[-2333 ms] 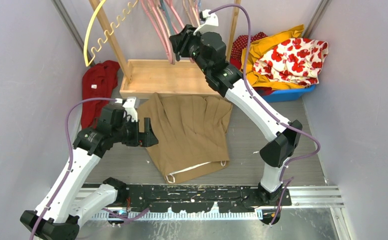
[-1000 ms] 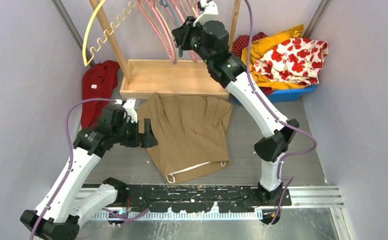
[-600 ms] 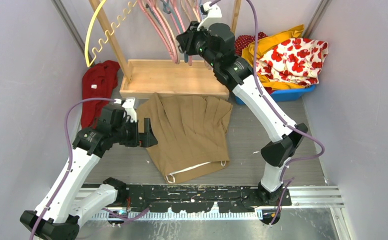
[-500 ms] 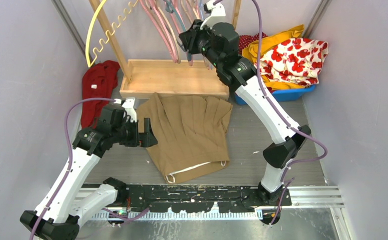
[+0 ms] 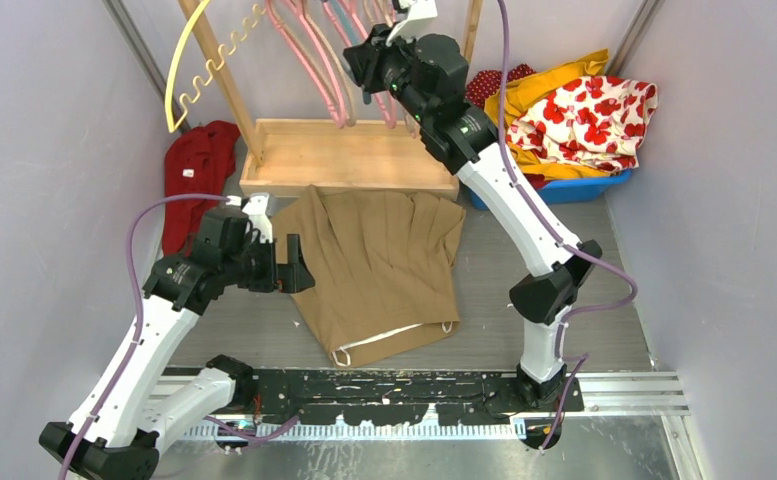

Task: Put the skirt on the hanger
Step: Pick up the hanger from the clothesline.

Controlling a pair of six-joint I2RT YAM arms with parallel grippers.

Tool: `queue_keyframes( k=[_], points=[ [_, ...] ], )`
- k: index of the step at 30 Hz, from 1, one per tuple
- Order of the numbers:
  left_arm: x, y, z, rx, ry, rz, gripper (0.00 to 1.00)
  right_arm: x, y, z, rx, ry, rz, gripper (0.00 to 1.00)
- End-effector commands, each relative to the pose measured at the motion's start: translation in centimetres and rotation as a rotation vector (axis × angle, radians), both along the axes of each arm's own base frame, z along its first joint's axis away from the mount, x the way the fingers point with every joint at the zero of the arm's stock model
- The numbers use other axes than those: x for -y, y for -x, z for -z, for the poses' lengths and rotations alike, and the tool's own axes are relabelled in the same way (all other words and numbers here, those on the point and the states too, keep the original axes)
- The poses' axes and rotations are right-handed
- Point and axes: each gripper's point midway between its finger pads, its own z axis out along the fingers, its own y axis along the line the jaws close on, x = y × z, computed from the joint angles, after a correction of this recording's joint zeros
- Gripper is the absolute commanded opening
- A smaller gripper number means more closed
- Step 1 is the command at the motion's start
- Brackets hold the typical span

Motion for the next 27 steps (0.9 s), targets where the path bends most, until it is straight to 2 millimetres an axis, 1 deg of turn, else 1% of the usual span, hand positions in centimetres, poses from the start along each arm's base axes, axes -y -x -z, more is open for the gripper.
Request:
queue_keyframes(
  k=[1, 5, 13, 19, 21, 22, 27],
  points=[
    [-0.1, -0.6, -1.6, 0.050, 0.008, -0.010, 0.99, -0.4, 1.5, -5.3, 0.150, -0.052, -0.037, 0.01],
    [0.0, -0.7, -1.5, 0.050, 0.008, -0.009, 0.99, 0.2, 2.9, -5.1, 0.170, -0.017, -0.011, 0.01],
    [0.1, -0.7, -1.5, 0.048, 0.014, -0.007, 0.99, 3.0, 5.4, -4.3, 0.140, 0.029, 0.029, 0.01],
    [0.1, -0.6, -1.5, 0.045, 0.018, -0.009, 0.99, 5.3, 6.9, -2.6, 0.091, 0.072, 0.070, 0.01],
    [0.1, -0.6, -1.5, 0.047, 0.020, -0.010, 0.99, 6.1, 7.6, -2.1, 0.075, 0.083, 0.073, 0.01],
    [0.2, -0.6, -1.5, 0.047, 0.022, -0.009, 0.99, 6.4, 7.9, -1.5, 0.062, 0.094, 0.075, 0.01],
    [0.3, -0.6, -1.7, 0.046, 0.030, -0.010, 0.99, 8.3, 9.6, -0.5, 0.021, 0.126, 0.091, 0.01]
  ],
)
